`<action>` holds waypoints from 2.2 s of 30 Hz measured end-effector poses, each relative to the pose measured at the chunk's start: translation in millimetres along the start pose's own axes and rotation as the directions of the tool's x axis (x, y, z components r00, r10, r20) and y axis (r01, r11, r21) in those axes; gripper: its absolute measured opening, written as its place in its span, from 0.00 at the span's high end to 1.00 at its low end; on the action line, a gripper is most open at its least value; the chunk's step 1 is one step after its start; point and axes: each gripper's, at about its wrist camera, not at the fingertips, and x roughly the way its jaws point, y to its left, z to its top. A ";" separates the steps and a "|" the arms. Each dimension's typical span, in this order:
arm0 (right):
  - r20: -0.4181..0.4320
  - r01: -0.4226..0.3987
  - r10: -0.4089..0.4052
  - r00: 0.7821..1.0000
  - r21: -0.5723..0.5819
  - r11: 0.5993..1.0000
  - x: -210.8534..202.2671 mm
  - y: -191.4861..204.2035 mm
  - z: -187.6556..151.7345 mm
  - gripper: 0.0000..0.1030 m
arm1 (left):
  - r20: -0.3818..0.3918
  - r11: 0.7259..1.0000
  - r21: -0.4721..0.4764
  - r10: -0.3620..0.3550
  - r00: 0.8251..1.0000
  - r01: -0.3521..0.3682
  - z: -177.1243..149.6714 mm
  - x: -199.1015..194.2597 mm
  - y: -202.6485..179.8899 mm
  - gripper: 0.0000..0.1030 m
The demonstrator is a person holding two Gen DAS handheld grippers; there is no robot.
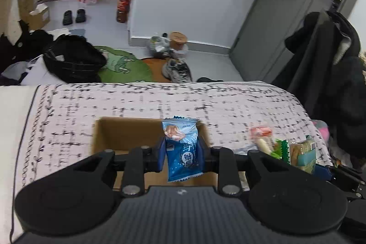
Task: Organize snacks
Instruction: 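Carry both packets over the cardboard box and open both tools to drop them, then move both open tools from the box back toward the snack pile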
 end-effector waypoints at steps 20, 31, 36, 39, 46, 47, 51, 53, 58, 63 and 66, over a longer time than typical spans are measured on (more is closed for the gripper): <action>0.012 -0.116 0.116 0.993 0.013 0.993 45.8 53.9 14.8 0.49 | -0.035 0.997 -0.023 0.068 0.997 -0.069 1.2 21.3 42.5 0.70; 0.003 -0.132 0.132 0.991 -0.003 0.991 52.1 65.9 14.5 0.27 | -0.016 0.989 -0.081 0.119 0.993 -0.120 1.1 2.2 67.7 0.54; 0.026 -0.105 0.104 0.994 0.019 0.994 37.7 52.0 14.8 0.16 | -0.004 0.991 -0.045 0.126 0.992 -0.127 -0.4 -3.8 61.8 0.37; 0.033 -0.077 0.075 0.997 0.043 0.996 27.8 36.7 11.9 0.11 | -0.009 0.991 -0.021 0.133 0.991 -0.134 -0.2 -6.5 54.9 0.24; 0.029 -0.021 0.019 0.999 0.070 0.997 4.5 7.8 -0.4 0.05 | -0.013 0.994 0.024 0.109 0.994 -0.109 -2.5 -9.9 39.2 0.16; 0.028 -0.013 0.011 1.000 0.075 0.997 1.1 4.2 -2.7 0.04 | -0.014 0.994 0.025 0.103 0.995 -0.103 -3.3 -10.4 37.0 0.15; 0.030 0.007 -0.010 1.000 0.090 0.996 -12.8 -9.8 -8.8 0.00 | -0.023 0.997 0.029 0.078 0.997 -0.077 -6.1 -11.4 27.8 0.11; 0.026 0.021 -0.023 0.999 0.094 0.995 -19.2 -14.7 -11.5 0.00 | -0.027 0.997 0.042 0.062 0.998 -0.061 -7.8 -12.6 21.9 0.09; 0.015 0.064 -0.066 0.998 0.103 0.993 -35.8 -31.7 -22.7 0.00 | -0.032 0.993 0.115 0.011 0.999 -0.008 -14.3 -16.7 0.5 0.03; 0.008 0.113 -0.115 0.993 0.104 0.988 -54.5 -47.9 -34.4 0.00 | -0.034 0.982 0.184 -0.035 0.999 0.041 -20.6 -18.3 -22.9 0.00; 0.005 0.142 -0.144 0.990 0.110 0.984 -63.1 -57.2 -40.1 0.00 | -0.042 0.973 0.223 -0.059 0.997 0.067 -23.5 -18.0 -36.9 0.00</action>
